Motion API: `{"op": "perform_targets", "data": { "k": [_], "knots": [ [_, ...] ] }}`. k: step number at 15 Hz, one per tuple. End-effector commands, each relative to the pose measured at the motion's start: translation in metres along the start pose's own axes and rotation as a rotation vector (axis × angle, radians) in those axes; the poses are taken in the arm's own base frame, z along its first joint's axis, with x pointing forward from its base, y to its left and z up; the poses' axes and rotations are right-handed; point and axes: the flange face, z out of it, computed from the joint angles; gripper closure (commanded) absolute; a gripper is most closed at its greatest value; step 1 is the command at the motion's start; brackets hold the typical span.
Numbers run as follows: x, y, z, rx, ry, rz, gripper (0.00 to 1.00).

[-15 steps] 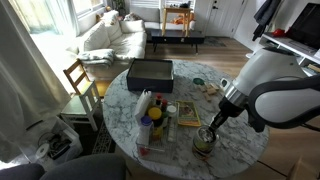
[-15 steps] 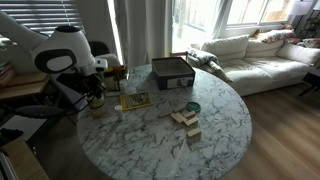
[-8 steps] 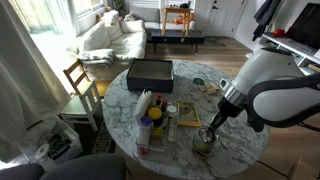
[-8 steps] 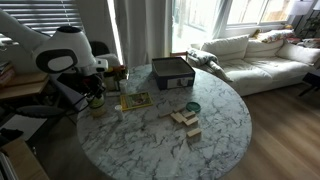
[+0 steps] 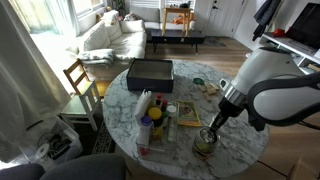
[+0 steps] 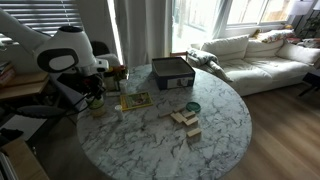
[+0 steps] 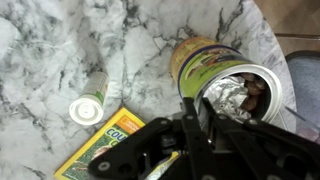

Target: Put the lid on the can on the table then put the other can on top

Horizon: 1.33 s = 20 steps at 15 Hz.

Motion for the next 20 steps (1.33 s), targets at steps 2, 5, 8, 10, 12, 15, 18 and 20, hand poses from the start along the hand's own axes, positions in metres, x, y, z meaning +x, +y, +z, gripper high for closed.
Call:
{"op": "perform_targets", "data": {
  "k": [2, 5, 8, 10, 12, 15, 18, 20],
  "knots": [
    [-0.002, 0.005, 0.005, -0.007, -0.038, 0.002, 0.97],
    [-0.002, 0.004, 0.005, -0.006, -0.037, 0.002, 0.64],
    [-0.002, 0.004, 0.002, -0.005, -0.029, 0.001, 0.5],
    [-0.002, 0.005, 0.0, -0.007, -0.026, 0.002, 0.35],
    [-0.003, 0.007, -0.004, -0.01, -0.017, 0.005, 0.2],
    [-0.002, 0.01, -0.015, -0.015, 0.007, 0.006, 0.01],
    [-0.003, 0.011, -0.036, -0.02, 0.033, -0.013, 0.0],
    [-0.004, 0.01, -0.056, -0.028, 0.06, -0.048, 0.0]
  ]
}}
